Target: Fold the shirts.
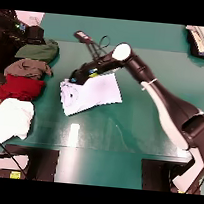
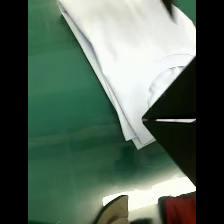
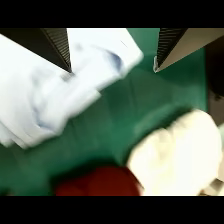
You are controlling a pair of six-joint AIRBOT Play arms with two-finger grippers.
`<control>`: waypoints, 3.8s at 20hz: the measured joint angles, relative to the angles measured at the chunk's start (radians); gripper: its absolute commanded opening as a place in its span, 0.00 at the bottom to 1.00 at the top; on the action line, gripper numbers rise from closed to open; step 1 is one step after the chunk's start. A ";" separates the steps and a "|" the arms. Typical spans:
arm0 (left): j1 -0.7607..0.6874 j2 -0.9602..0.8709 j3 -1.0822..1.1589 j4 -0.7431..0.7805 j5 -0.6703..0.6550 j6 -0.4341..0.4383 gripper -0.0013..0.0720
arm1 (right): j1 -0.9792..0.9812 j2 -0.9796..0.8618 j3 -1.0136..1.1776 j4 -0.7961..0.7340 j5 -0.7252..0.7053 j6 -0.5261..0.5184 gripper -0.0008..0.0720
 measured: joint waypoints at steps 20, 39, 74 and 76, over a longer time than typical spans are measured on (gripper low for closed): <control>0.007 0.008 -0.002 -0.068 0.001 0.009 0.05 | -0.396 -0.155 -0.266 0.101 0.193 0.133 0.68; 0.007 0.008 -0.006 -0.167 -0.047 0.006 0.05 | -0.708 0.183 -0.444 -0.032 0.066 0.120 0.03; -0.095 0.008 -0.006 -0.168 0.032 0.004 0.05 | -1.262 0.891 -0.894 -0.468 0.052 0.381 0.03; -0.095 0.008 -0.006 -0.168 0.027 0.004 0.05 | -1.153 0.893 -0.888 -0.459 0.052 0.381 0.03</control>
